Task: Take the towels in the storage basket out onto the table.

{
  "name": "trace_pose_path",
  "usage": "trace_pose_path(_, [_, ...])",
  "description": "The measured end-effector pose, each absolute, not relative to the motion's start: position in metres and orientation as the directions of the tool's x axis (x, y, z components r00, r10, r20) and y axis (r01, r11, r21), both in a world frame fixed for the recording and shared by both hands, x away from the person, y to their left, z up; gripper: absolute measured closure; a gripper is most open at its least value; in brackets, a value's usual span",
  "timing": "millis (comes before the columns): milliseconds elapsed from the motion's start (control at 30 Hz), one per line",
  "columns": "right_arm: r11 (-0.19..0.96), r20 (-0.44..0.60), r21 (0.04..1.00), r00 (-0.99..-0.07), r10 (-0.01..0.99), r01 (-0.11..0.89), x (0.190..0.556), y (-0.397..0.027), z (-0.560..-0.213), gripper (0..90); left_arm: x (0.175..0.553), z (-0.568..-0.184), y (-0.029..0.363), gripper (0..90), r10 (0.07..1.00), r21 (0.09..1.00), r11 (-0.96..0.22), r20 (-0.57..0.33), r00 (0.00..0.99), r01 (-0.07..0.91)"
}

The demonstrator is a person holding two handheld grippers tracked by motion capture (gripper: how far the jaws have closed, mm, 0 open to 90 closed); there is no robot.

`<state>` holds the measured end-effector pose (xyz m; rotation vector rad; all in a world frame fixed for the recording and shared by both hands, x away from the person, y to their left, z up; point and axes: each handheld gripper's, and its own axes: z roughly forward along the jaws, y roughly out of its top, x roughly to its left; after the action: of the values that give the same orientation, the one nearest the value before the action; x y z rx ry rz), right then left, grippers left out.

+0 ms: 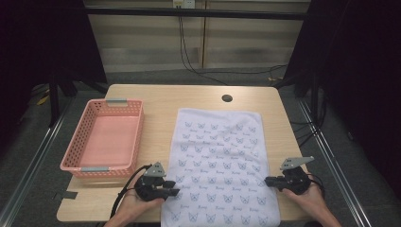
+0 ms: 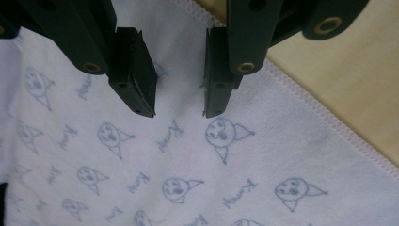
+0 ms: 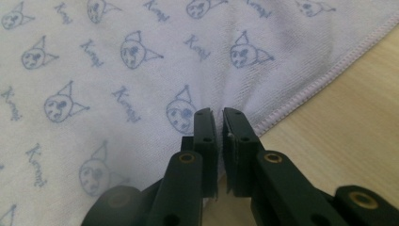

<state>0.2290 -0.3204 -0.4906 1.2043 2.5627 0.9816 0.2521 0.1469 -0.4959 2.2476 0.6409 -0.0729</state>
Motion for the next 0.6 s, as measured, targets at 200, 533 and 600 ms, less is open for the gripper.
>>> trace_pose_path(200, [0.49,0.14,0.62,-0.701,0.7,0.613,0.22,-0.317,-0.49,81.2,0.229,-0.495,0.158,64.4,0.388,0.657,-0.562,-0.326,0.862,0.502])
trace_pose_path(533, [0.311,0.17,0.772,-0.652,0.739,0.555,0.22,-0.315,-0.469,56.4,0.262,-0.478,0.153,57.1,0.495,0.707,-0.478,-0.272,0.825,0.52])
trace_pose_path(600, [0.288,0.171,0.784,-0.637,0.751,0.55,0.224,-0.313,-0.467,52.6,0.275,-0.477,0.152,57.1,0.518,0.722,-0.442,-0.279,0.809,0.532])
